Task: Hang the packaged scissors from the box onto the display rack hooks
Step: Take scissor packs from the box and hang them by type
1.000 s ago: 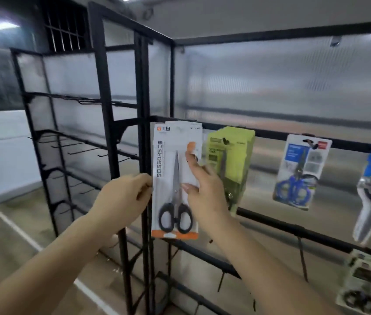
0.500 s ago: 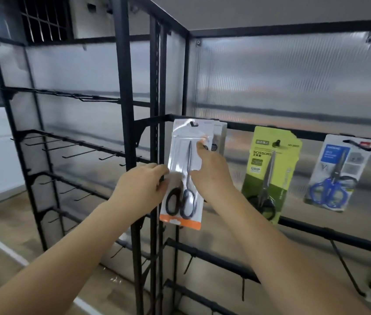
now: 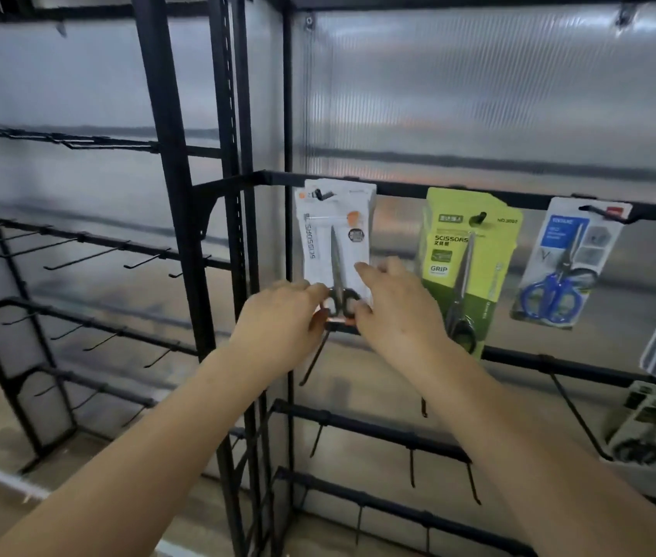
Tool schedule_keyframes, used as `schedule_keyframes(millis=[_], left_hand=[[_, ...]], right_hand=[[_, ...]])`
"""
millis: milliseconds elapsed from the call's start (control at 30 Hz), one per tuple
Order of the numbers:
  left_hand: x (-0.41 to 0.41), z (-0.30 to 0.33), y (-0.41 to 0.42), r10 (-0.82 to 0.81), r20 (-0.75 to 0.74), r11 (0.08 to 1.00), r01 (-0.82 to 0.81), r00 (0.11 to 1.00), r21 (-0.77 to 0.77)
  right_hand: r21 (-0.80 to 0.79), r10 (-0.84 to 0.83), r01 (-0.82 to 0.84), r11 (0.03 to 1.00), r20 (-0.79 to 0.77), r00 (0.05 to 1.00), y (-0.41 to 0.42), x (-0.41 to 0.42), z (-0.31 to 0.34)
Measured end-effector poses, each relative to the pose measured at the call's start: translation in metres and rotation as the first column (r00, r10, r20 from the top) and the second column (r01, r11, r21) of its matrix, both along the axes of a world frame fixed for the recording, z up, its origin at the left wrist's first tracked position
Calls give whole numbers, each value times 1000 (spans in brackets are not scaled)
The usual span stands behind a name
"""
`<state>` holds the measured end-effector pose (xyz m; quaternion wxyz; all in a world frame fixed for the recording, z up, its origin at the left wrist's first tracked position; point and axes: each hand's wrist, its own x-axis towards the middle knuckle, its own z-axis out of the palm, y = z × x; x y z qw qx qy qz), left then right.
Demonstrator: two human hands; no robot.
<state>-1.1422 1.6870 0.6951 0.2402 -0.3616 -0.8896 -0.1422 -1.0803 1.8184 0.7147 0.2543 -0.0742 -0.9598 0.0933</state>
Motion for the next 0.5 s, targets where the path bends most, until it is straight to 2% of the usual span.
schedule_keyframes(millis=[100,200,333,500], left_hand=[[8,-16,20,-41,-74,997,36,996,-67],[22,-42,39,-68,-42,990,62,997,-129],[45,-82,63,-67,37,966,74,997,-249],[80,-131,88,-69,147,940,113,987,-322]], right_hand=[[99,-47,42,994,47,998,12,22,-17],[151,-84,68,986,107,991,28,45,-42],[127,-106,80,989,206,973,58,77,-85],[65,-125,109,992,359,925,98,115,-149]])
